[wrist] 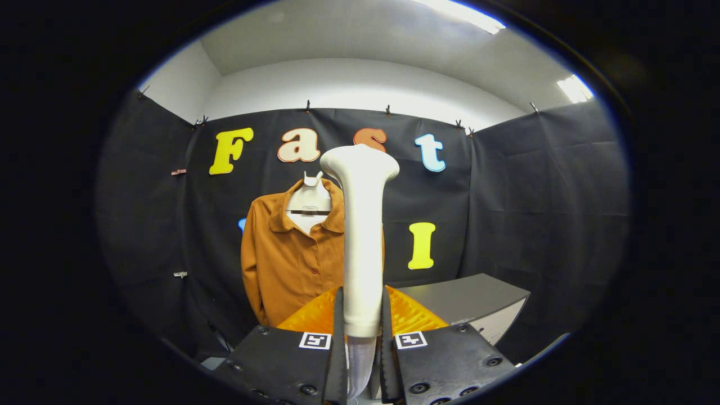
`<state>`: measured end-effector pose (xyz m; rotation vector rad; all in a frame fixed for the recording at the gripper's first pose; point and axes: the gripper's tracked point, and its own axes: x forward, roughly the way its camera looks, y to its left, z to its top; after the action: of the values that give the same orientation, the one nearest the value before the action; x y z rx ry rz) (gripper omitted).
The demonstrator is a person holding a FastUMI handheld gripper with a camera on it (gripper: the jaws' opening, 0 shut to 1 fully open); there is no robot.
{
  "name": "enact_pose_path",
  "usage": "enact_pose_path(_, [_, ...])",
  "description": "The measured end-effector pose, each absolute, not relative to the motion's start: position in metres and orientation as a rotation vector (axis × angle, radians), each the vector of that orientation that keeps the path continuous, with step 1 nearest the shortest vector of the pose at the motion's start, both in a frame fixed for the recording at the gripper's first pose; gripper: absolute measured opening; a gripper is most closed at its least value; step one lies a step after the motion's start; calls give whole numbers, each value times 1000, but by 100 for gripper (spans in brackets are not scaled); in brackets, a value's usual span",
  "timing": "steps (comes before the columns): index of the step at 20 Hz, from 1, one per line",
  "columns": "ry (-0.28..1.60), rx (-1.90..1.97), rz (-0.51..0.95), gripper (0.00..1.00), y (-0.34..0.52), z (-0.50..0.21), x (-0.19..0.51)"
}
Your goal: Iron the clothes twice with a garment steamer, once on the left side and once on the right side.
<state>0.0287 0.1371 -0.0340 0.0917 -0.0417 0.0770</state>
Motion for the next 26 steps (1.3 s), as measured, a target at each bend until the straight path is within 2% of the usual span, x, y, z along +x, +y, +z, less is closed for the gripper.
enact_pose_path(26, [-49,85,64,27,145,-31,36])
